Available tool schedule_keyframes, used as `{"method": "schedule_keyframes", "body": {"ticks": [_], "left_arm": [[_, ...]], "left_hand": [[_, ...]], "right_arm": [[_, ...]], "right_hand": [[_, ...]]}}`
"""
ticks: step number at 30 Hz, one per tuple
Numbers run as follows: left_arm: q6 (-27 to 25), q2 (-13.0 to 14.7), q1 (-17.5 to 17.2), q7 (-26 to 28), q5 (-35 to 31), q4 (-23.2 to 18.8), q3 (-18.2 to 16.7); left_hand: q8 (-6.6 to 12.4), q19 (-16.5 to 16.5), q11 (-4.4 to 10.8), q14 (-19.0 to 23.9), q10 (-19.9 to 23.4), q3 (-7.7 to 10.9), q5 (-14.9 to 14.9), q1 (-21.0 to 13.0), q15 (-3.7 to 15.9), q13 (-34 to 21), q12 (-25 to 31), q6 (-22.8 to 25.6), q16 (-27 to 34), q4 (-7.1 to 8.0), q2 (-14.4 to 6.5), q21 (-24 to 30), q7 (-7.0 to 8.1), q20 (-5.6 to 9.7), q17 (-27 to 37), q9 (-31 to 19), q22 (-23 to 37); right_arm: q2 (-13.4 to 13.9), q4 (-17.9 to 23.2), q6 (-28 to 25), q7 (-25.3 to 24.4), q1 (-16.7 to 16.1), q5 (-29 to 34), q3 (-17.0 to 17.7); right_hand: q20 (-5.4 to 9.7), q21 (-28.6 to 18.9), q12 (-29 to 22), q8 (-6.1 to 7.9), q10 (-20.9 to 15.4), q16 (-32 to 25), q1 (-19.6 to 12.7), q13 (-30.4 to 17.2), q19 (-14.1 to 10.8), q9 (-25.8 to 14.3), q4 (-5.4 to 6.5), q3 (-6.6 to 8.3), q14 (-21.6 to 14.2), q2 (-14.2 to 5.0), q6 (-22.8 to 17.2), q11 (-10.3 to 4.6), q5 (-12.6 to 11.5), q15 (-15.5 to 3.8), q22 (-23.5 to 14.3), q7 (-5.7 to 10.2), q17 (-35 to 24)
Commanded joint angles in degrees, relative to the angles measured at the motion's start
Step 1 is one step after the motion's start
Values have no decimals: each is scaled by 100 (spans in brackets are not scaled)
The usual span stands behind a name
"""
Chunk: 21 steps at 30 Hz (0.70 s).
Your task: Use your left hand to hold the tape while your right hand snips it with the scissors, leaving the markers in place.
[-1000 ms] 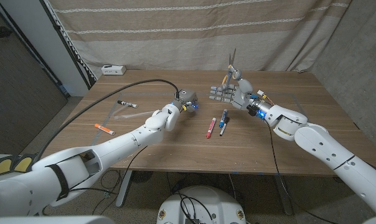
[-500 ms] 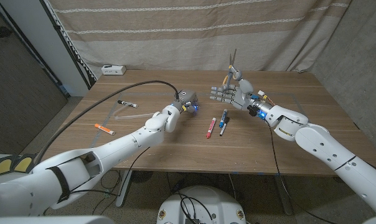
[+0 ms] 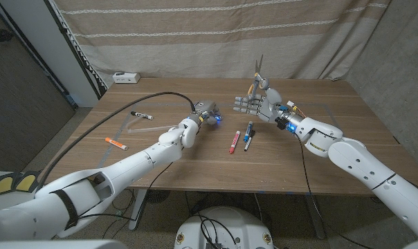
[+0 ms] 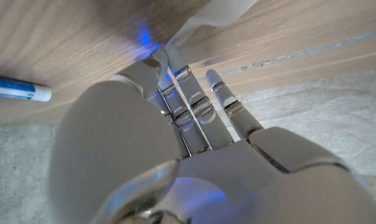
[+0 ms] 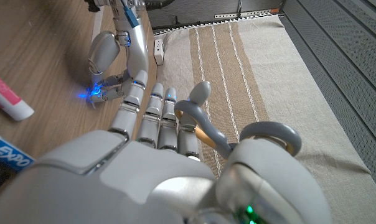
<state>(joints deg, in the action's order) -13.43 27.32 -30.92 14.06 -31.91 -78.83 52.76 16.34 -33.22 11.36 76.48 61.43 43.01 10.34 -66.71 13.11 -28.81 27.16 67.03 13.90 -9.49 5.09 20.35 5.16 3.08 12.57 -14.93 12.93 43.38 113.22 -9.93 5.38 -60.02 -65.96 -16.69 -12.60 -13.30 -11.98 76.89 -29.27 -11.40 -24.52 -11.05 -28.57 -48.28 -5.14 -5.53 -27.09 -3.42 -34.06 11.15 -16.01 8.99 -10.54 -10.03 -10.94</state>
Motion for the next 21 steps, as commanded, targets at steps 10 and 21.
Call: {"method": "schedule_keyframes", "body": {"ticks": [10,21], "left_arm": [[245,45,-150,-285,1247,-490,-537],[429,57,-225,-204,1600,-592,-722]], "left_hand": [[64,135,6,27,-18,-166,48,-164,80,52,-86,-278,-71,8,-19,32,-97,764,86,-201,-1],[80,146,4,36,-11,-211,55,-201,80,47,-90,-343,-72,12,-27,41,-81,760,104,-252,-10]], "right_arm": [[-56,-14,35,-20,12,25,-40],[-65,-21,54,-4,25,54,-57]], "right_hand": [[12,48,-4,25,35,16,-5,-25,-64,-12,-49,-27,12,-52,14,3,17,1,-12,-56,-17],[12,65,-4,29,37,17,-7,-25,-73,-13,-51,-30,14,-56,16,1,16,-7,-12,-64,-17]]}}
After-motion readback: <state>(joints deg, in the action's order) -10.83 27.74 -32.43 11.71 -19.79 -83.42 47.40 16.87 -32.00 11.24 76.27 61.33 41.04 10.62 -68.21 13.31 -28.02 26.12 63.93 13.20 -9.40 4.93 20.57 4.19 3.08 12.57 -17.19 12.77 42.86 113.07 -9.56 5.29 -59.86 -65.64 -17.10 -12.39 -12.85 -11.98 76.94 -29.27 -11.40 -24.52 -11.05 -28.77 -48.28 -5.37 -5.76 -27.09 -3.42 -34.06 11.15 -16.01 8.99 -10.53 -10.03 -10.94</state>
